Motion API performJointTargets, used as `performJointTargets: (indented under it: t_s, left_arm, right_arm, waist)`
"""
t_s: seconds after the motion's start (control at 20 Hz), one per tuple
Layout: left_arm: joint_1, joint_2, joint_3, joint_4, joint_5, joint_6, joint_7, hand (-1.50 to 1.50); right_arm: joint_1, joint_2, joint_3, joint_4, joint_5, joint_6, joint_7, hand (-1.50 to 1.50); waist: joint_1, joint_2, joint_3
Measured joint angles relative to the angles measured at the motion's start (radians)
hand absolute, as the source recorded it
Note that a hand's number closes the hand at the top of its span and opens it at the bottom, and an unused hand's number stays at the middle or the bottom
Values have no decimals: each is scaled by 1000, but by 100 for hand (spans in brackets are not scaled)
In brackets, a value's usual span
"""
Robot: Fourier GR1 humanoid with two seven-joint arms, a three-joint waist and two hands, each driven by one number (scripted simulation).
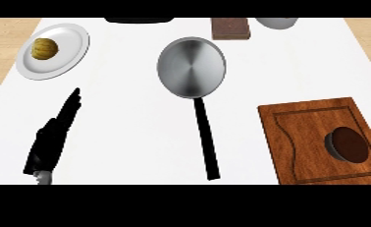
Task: Pick the cupcake from the cutting board and place it in the pan
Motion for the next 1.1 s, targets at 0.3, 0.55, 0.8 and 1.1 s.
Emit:
performJointTargets:
  t_s: [0.3,0.55,0.8,1.1]
  left_arm:
    - [14,-18,-23,-55,-28,9,37,0]
    - [21,-27,-16,-55,-42,0,41,0]
    - [17,-41,-7,-63,-56,-7,53,0]
    - [20,-60,4,-63,-67,-20,54,0]
  right_arm:
    - [-87,-96,62,42,48,186,-9,-150]
    - [-172,-97,125,-15,70,276,94,-150]
    - [-246,-58,176,-56,85,325,250,-150]
    - [-323,-13,238,-81,132,396,375,-150]
  waist:
    - [16,0,-1]
    - [13,0,-2]
    - [12,0,-2]
    - [11,0,-2]
